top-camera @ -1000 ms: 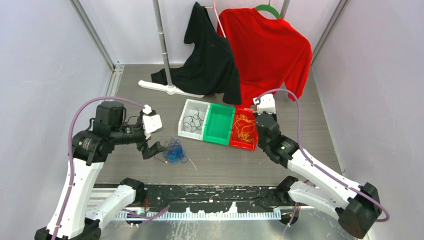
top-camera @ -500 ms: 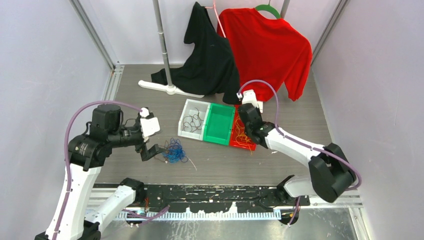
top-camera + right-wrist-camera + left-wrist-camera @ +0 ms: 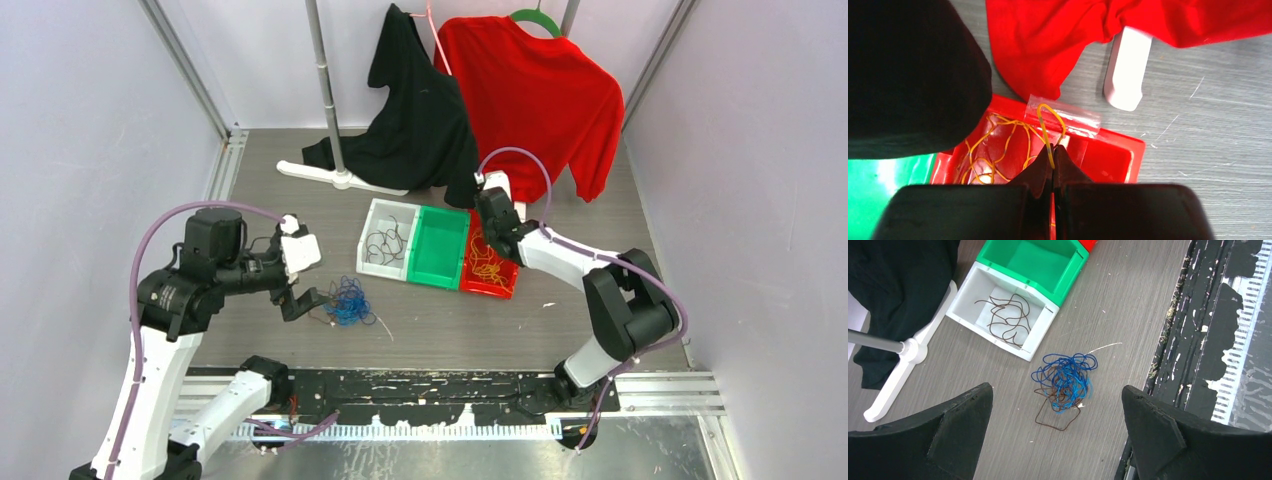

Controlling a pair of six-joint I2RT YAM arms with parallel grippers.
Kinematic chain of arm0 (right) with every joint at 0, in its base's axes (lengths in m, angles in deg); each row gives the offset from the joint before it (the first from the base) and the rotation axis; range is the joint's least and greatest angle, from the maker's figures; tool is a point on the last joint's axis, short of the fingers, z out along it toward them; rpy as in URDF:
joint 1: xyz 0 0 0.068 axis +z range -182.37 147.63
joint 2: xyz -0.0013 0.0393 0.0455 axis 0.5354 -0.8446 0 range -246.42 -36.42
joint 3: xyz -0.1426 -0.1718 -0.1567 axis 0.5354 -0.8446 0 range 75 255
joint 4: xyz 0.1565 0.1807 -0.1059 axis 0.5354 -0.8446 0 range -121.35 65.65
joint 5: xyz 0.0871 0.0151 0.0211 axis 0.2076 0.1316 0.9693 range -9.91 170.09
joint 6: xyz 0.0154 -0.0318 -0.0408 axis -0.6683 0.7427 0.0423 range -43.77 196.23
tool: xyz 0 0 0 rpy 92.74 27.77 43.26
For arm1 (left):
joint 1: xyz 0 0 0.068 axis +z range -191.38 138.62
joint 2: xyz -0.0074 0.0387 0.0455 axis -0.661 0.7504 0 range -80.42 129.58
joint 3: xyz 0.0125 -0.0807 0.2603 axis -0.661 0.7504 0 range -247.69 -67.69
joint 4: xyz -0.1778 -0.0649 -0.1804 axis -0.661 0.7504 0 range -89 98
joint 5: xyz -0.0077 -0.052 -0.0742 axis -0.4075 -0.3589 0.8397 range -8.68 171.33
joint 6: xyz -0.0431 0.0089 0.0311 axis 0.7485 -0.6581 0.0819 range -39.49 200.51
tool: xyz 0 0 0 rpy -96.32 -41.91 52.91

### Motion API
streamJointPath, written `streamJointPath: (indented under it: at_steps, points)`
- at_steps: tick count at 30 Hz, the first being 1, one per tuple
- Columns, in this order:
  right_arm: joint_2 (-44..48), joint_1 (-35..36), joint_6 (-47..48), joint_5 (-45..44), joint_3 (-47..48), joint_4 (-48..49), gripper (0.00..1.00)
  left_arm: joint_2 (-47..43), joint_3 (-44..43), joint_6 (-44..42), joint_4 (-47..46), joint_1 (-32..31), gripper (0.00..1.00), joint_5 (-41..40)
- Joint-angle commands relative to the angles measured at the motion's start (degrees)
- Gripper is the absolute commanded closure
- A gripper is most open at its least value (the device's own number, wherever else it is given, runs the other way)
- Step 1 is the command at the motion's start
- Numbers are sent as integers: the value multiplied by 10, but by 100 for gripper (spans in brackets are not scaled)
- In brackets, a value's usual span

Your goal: Untangle the cables

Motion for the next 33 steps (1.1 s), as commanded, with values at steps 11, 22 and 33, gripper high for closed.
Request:
streamJointPath:
  at_steps: [11,22,33]
  points:
    - [47,-7,-23,52,55,-63,53,70,-30,42,7,-2,0,-60]
    - [121,-8,-34,105,102,-159,38,87,-45,42,14,-1,0,-68]
    - [269,9,-111,223,-14,-228,50,100,-55,38,7,-1,0,-58]
